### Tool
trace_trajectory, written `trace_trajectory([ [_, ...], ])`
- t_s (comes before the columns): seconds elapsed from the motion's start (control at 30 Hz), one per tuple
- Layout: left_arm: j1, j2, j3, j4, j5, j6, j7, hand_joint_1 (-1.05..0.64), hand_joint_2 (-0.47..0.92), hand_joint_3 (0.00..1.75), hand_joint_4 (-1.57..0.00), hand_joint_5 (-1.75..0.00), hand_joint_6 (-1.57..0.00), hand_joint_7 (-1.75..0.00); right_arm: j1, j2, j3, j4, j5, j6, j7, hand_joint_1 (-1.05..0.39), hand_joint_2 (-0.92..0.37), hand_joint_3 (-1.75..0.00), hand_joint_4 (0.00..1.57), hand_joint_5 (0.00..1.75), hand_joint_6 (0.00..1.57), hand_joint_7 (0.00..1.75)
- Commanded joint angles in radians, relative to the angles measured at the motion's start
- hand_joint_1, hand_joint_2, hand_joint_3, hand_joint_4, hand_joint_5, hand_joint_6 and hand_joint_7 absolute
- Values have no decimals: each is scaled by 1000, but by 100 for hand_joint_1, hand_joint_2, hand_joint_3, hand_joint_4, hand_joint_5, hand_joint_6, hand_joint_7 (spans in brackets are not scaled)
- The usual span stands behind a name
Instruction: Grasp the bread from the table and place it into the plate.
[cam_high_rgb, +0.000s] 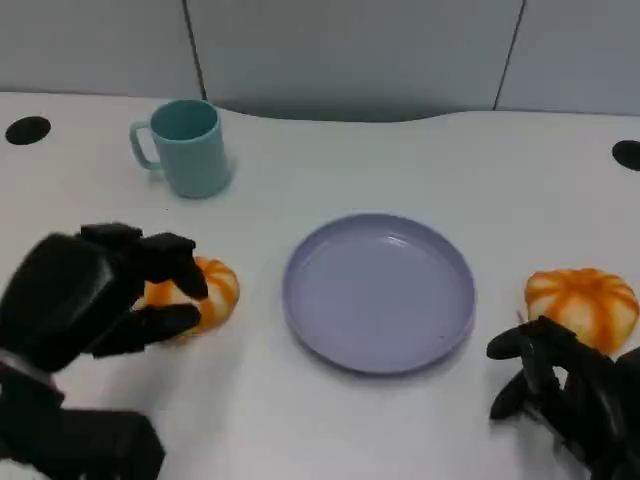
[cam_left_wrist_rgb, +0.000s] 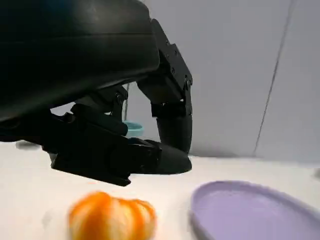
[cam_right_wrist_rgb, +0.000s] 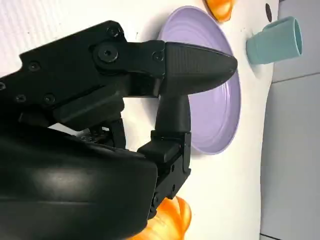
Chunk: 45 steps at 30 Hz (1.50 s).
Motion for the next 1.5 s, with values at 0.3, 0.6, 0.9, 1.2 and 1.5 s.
trace_trajectory([
  [0.3,-291,125,-296,234,72,238,-223,-88,92,1,-5,-1,-18,0,7,-4,-2,21,4,-33,14,-28,-92,-57,52,175,42,152],
  [0.6,-514,47,-496,620,95,308,-208,-92,92,1,0,0,-7,0,13,0,-3,20,4,-45,13,-29,-92,-55,51,175,44,153],
  [0.9,-641,-62,-626,907,95,349,-111,-88,90,0,-3,-1,-10,-1,39,0,5,-22,-4,-27,0,-29,-92,-56,51,175,43,153],
  [1.2,-669,-173,-690,1102,69,417,-9,-66,78,0,-14,-7,-21,-4,53,4,-1,-39,3,-13,-7,-29,-92,-54,52,175,42,151],
  [1.5,-652,-170,-682,1129,4,379,116,-33,81,0,-36,-167,-40,-156,55,3,-3,-36,7,-23,-5,-30,-92,-54,52,175,44,153],
])
